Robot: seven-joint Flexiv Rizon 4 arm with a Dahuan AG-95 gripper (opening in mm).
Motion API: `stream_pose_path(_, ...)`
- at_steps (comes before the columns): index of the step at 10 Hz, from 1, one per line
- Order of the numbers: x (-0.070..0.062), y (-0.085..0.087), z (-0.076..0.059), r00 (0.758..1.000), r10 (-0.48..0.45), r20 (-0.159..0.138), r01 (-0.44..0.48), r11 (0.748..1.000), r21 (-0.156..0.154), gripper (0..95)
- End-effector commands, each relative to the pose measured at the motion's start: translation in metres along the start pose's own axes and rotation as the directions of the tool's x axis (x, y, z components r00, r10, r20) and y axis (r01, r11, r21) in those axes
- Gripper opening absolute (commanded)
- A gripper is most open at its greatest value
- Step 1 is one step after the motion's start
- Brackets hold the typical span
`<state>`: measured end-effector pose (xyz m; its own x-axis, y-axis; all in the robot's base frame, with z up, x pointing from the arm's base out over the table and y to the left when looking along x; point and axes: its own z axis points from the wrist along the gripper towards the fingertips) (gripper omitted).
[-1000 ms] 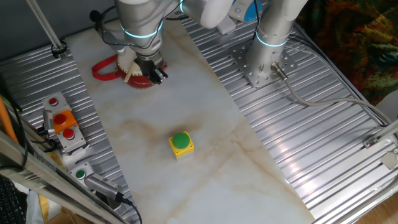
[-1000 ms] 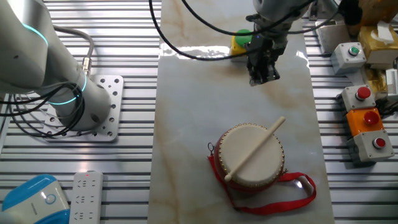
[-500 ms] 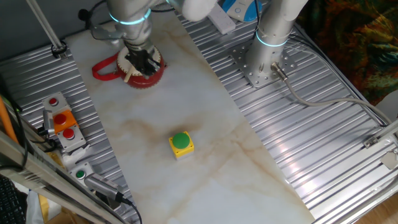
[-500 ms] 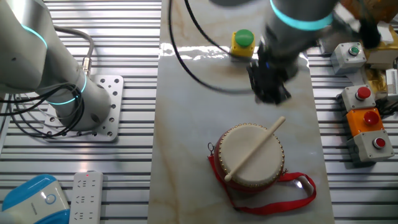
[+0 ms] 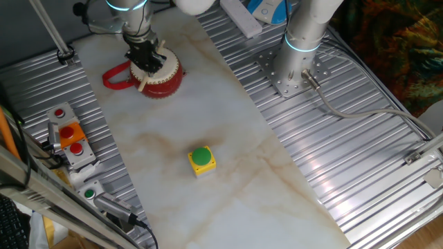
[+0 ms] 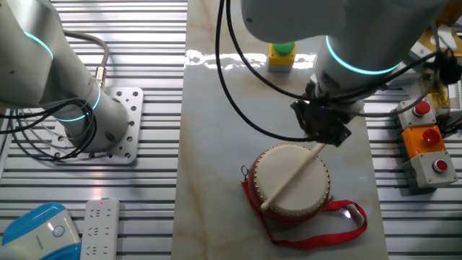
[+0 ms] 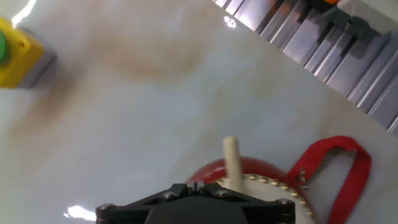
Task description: Play the drum
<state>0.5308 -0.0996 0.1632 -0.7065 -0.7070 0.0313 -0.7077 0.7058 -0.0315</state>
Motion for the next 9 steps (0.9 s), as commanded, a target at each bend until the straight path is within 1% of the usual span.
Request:
stream_pose_path(1,-0.009,-0.022,-0.015,0.992,-0.128,-0.013,0.128,0.991,0.034,0.0)
stream_pose_path(2,-0.014,-0.026,-0.015,0.991,-0.133,-0.015,0.133,0.991,0.031,0.0)
stream_pose_path(3,-0.018,-0.031,-0.010,0.990,-0.138,-0.015,0.139,0.990,0.027,0.0)
stream_pose_path(4,-0.022,-0.036,-0.004,0.990,-0.142,-0.011,0.142,0.990,0.024,19.0)
stream_pose_path(5,-0.025,-0.041,0.005,0.988,-0.155,-0.008,0.155,0.988,0.022,19.0)
stream_pose_path(6,-0.027,-0.043,0.008,0.987,-0.158,-0.002,0.158,0.987,0.018,19.0)
stream_pose_path(7,-0.029,-0.044,0.009,0.987,-0.162,0.002,0.162,0.987,0.014,38.0)
stream_pose_path(8,-0.029,-0.044,0.008,0.987,-0.163,0.003,0.163,0.986,0.013,38.0)
stream_pose_path(9,-0.030,-0.044,0.008,0.986,-0.167,0.013,0.167,0.986,0.006,38.0)
